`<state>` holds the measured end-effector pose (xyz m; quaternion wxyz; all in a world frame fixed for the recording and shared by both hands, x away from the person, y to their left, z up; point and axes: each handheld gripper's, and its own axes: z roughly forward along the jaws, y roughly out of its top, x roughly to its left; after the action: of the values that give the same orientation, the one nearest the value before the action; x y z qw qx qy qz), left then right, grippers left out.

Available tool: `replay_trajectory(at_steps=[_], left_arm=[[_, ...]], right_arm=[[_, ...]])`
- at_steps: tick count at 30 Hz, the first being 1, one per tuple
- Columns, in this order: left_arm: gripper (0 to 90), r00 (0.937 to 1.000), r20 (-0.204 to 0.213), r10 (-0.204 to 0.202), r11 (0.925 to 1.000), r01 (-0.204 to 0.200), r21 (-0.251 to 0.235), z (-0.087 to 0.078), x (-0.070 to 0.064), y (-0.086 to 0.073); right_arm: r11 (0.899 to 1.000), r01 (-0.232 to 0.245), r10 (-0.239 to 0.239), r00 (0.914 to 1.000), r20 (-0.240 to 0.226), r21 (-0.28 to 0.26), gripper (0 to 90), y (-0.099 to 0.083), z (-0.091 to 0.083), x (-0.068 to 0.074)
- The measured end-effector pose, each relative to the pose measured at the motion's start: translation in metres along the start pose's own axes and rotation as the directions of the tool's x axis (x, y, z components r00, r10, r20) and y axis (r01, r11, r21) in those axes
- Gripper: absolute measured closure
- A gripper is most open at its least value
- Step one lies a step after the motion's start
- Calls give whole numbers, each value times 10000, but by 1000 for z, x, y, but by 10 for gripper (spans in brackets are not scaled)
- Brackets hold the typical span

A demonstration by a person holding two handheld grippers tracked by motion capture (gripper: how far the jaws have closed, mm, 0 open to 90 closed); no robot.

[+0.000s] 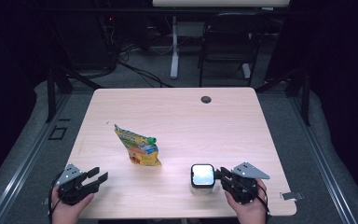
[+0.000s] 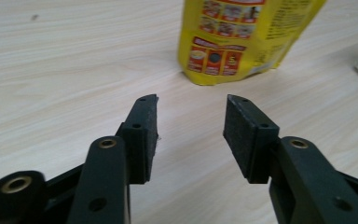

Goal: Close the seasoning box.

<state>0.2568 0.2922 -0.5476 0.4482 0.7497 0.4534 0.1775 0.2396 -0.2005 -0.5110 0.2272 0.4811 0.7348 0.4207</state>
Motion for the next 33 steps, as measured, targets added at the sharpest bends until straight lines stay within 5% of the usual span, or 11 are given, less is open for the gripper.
replay_trajectory(at_steps=[3,6,9,18,22,24,29,31,33], left_arm=[[600,9976,670,148,9999,-145,-43,0,-13,6],[648,9958,847,349,9994,-345,-58,2,-22,10],[693,9886,1432,474,9989,-472,-47,7,-39,19],[810,9725,2068,1068,9937,-1113,104,22,-72,30],[854,9618,2507,1104,9936,-1133,-30,32,-88,39],[880,9494,2861,1299,9909,-1344,-37,42,-102,45],[900,9361,3171,1522,9870,-1608,10,55,-119,52],[900,9225,3513,1598,9853,-1708,5,66,-132,55],[900,9172,3593,1723,9820,-1885,102,73,-140,57]], right_arm=[[9999,-120,120,9999,-59,-81,820,-1,0,1],[9999,-160,160,9998,-78,-57,832,-2,0,1],[9992,-394,392,9989,-253,-59,840,-2,0,-2],[9979,-622,616,9976,-331,-170,861,-4,0,-3],[9973,-691,683,9972,-319,-249,861,-5,0,-2],[9971,-711,703,9970,-319,-259,861,-5,0,-2],[9963,-808,798,9962,-355,-278,861,-6,0,-3],[9950,-956,941,9944,-472,-305,865,-6,0,-4],[9949,-962,948,9944,-468,-302,865,-6,0,-4]])
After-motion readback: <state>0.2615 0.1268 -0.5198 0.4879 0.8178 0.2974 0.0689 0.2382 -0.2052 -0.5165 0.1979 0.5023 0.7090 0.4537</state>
